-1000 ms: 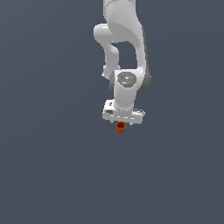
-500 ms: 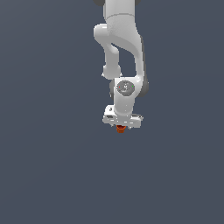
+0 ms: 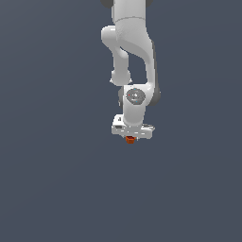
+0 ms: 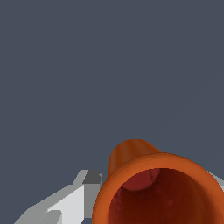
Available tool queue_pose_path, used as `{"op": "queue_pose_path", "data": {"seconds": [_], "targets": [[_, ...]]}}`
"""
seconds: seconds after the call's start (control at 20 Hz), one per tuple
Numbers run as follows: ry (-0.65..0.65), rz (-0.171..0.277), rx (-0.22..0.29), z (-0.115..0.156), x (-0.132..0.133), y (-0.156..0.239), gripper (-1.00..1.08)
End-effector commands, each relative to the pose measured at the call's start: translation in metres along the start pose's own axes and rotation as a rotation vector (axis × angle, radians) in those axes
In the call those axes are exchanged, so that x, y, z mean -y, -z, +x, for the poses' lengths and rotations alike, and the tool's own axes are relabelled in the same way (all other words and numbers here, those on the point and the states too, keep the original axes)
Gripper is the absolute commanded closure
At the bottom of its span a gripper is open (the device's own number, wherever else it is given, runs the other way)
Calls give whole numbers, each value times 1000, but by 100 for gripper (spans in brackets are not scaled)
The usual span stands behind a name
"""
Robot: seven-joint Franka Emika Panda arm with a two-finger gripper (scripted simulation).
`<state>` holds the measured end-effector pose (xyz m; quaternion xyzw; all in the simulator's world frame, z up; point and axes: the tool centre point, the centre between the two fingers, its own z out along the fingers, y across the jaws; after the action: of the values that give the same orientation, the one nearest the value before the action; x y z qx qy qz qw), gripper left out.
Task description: Pick up the object and move it to a goal position.
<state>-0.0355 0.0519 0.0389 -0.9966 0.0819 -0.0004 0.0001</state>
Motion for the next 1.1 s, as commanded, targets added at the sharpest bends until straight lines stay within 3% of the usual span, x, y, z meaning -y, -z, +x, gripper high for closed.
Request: {"op": "queue_pose_path", "data": {"seconds": [0.0, 0.55, 1.05], "targets": [[0, 0, 1, 0, 0, -1, 108], [0, 0, 0, -3, -12, 13, 108], [0, 1, 0, -14, -63, 70, 108]]}}
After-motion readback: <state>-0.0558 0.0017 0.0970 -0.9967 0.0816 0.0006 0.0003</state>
